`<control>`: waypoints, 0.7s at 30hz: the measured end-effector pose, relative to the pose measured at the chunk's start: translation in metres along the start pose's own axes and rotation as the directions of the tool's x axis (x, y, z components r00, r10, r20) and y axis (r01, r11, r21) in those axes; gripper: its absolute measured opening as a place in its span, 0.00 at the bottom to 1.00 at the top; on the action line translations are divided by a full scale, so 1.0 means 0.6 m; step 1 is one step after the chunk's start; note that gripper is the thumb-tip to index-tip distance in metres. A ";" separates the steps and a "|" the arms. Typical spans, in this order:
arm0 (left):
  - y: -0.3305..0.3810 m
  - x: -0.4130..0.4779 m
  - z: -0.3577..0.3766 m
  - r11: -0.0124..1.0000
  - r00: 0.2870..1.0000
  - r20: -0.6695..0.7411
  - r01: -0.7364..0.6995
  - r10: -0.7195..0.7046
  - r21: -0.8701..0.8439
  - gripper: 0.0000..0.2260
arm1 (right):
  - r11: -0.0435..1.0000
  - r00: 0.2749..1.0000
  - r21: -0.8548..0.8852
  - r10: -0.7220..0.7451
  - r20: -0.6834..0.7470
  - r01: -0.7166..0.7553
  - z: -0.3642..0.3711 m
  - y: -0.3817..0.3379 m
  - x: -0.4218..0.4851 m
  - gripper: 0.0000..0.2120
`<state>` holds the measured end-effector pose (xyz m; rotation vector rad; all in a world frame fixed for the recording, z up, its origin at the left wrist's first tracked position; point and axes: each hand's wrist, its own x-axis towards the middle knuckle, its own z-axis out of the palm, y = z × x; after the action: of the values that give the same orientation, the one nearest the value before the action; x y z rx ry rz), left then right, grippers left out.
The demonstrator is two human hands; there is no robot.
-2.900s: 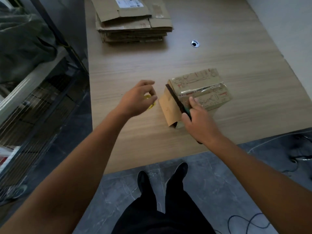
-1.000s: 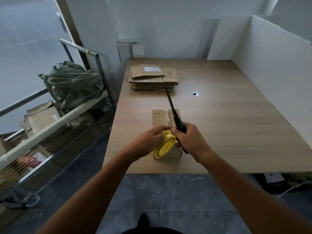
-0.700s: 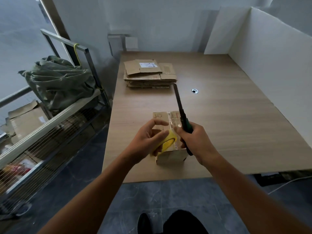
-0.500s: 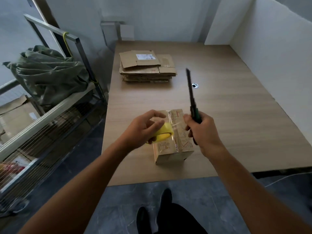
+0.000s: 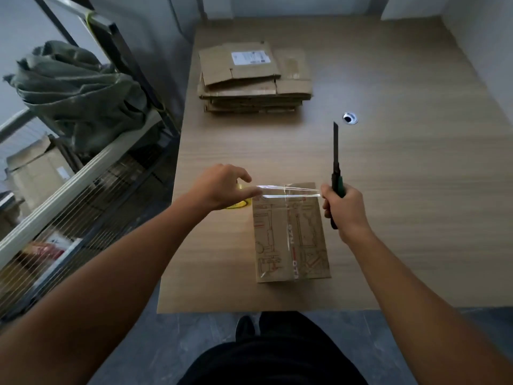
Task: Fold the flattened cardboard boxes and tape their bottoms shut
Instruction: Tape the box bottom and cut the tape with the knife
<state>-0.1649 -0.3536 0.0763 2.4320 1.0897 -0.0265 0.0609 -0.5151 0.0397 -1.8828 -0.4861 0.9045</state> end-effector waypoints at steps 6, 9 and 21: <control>-0.027 0.021 0.044 0.977 0.982 0.132 0.157 -0.138 -0.142 0.22 | 0.930 0.928 0.123 0.320 0.191 -0.346 0.019 0.051 0.067 0.21; -0.031 0.023 0.049 0.970 0.979 0.151 0.165 -0.139 -0.180 0.21 | 0.902 0.874 0.063 0.393 0.285 -0.427 0.016 0.072 0.076 0.20; -0.020 0.021 0.054 0.983 0.984 0.107 0.150 -0.139 -0.105 0.25 | 0.771 0.933 -0.527 -0.270 0.239 0.358 0.053 -0.085 -0.051 0.12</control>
<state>-0.1595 -0.3518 0.0401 2.2232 1.1884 -0.1276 0.0193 -0.4928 0.0879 -2.1652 -1.2423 0.7194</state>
